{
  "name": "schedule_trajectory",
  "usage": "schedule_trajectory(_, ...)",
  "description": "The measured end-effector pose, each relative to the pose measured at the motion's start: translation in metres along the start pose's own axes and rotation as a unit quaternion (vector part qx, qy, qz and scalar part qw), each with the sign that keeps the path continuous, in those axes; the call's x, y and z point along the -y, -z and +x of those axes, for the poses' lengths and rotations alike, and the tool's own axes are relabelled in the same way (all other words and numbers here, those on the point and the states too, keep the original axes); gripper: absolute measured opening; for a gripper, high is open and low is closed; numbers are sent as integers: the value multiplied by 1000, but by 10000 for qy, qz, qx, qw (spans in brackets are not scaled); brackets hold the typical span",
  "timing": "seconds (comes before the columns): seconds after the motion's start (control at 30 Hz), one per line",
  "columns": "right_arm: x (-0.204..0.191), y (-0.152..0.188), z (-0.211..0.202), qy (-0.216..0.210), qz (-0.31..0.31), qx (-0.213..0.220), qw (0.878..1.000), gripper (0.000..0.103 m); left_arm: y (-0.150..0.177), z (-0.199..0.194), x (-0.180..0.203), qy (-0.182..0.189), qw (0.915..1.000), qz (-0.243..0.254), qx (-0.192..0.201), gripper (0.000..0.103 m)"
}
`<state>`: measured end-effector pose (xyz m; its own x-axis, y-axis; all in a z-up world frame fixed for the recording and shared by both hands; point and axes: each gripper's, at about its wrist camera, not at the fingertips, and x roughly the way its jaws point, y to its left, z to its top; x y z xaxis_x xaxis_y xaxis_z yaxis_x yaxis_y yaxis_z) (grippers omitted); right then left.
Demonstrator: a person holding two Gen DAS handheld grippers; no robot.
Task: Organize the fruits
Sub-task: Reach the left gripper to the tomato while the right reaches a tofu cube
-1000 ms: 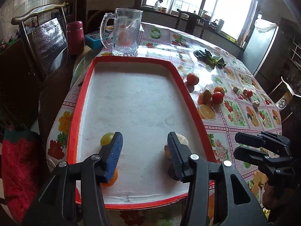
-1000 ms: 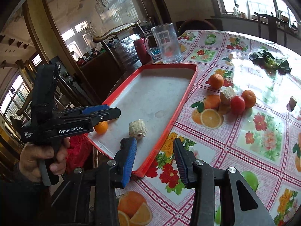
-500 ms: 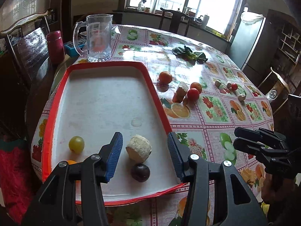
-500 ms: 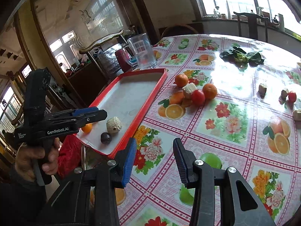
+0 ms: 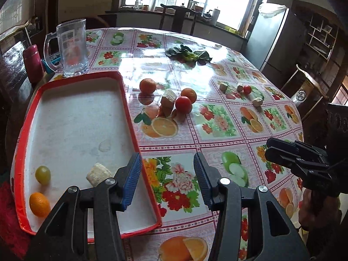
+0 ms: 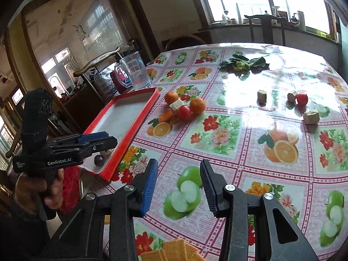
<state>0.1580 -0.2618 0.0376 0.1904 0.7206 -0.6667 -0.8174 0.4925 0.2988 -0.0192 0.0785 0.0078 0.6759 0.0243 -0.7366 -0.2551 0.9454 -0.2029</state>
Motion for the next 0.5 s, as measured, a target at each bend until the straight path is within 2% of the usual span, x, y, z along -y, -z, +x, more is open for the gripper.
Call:
schedule_trajectory(0.13, 14, 3, -6, 102, 116, 39, 9999, 43, -3, 6, 10, 169, 9999, 3, -23, 48)
schedule_trajectory(0.5, 54, 8, -13, 375, 469, 83, 9982, 43, -15, 28, 30, 318, 9993, 74, -157, 48)
